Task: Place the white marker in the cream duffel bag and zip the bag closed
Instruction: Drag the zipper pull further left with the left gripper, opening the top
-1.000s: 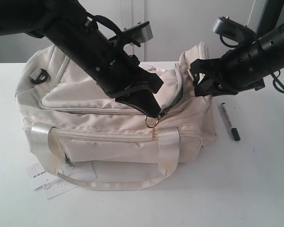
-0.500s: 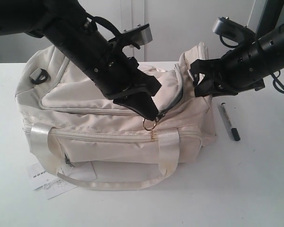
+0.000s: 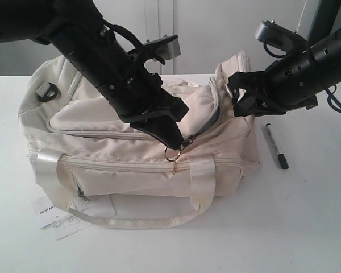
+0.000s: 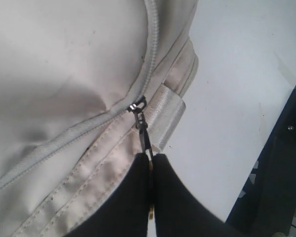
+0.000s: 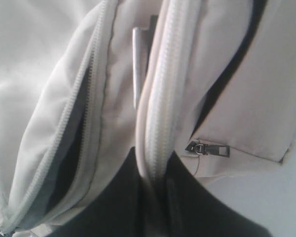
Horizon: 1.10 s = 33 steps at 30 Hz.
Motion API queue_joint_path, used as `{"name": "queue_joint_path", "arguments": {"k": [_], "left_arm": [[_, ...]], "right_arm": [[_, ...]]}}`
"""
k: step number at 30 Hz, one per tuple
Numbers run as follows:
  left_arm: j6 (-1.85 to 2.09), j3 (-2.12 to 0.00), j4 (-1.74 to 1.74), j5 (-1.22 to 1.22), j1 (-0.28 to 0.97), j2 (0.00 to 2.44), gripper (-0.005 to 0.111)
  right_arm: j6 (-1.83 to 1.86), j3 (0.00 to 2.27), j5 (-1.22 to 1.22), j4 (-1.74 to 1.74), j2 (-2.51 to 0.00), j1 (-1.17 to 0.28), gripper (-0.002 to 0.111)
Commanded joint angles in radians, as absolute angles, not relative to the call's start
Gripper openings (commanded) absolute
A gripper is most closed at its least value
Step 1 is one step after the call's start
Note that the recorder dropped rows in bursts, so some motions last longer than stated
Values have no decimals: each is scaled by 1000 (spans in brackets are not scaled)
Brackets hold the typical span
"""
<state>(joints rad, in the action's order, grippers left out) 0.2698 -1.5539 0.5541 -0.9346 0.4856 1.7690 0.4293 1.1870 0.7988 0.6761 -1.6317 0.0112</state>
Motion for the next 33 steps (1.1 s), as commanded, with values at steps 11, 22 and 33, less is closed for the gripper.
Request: {"name": "queue_joint_path", "arguments": {"k": [11,22,33], "left_arm": [[231,-1546,457,-1046,489,1718,0],[219,-1546,423,-1056,489,1692,0],[213,-1546,376,-1093,489,1691,0]], "right_arm": [[444,1185,759,632,-1632,18,0],[444,1185,759,632,-1632,18,0],[444,1185,759,632,-1632,18,0]]}}
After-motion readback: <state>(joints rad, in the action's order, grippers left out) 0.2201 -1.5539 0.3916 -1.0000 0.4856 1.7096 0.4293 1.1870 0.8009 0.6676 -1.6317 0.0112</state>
